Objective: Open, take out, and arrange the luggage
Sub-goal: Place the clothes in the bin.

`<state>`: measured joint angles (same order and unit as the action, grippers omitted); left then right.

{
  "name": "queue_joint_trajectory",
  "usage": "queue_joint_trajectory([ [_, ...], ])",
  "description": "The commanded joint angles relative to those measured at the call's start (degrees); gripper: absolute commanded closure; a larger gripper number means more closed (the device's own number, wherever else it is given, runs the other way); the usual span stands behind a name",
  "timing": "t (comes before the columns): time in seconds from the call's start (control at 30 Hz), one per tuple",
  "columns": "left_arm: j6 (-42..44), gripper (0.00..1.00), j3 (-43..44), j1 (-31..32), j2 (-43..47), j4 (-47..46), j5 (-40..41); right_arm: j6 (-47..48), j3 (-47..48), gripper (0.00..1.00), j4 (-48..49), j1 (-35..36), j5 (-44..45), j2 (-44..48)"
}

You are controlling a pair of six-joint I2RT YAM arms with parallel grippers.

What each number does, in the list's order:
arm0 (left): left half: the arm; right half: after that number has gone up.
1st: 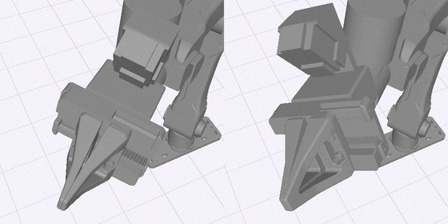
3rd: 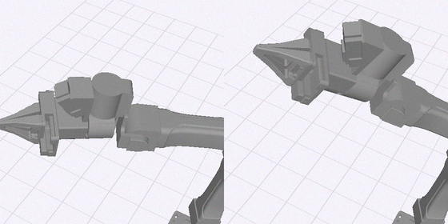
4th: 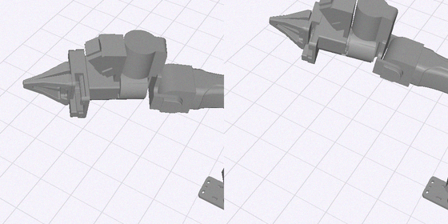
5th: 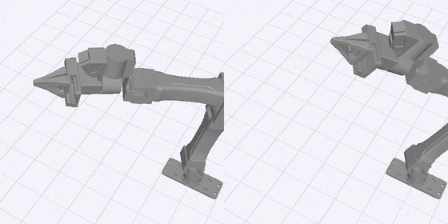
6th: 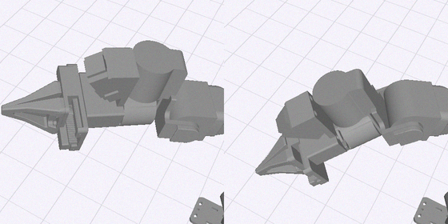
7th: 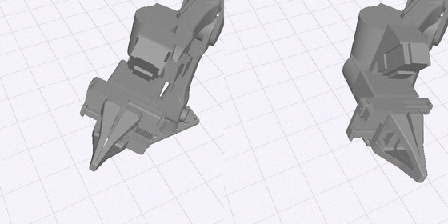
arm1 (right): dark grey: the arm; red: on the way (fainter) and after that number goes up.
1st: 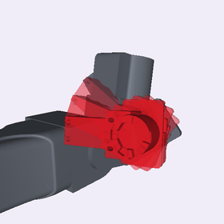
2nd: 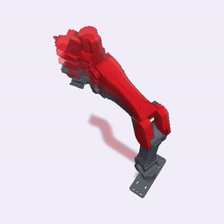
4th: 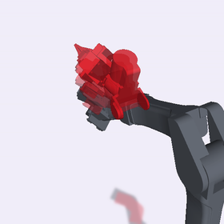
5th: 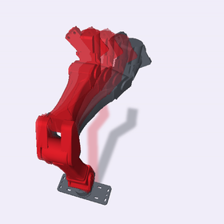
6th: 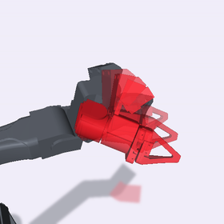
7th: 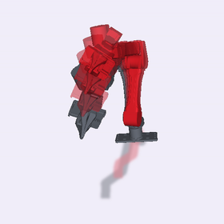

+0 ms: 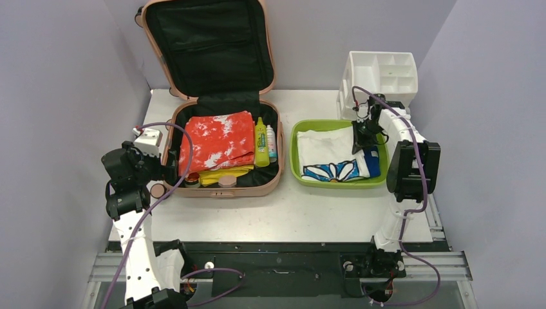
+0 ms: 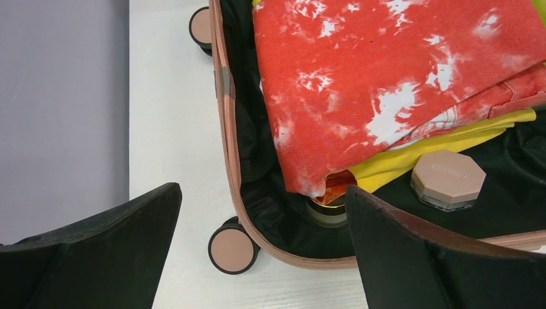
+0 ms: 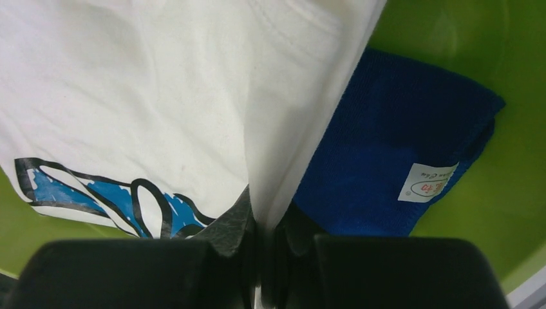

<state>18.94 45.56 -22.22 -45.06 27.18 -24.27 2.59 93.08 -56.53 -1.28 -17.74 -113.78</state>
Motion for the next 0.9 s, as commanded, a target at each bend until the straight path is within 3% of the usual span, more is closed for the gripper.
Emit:
queue_joint_trajectory([
  [0.0, -0.83, 0.04, 0.14, -0.37, 0.17, -2.43, -1.13, 2.24, -1.34, 1.0, 2.4, -1.37, 2.84, 2.31],
  [0.87, -1.01, 0.04, -0.04, -0.75, -0.03, -2.66, -0.17, -0.73, -10.44, 1.0, 11.45, -4.07, -0.94, 15.59],
])
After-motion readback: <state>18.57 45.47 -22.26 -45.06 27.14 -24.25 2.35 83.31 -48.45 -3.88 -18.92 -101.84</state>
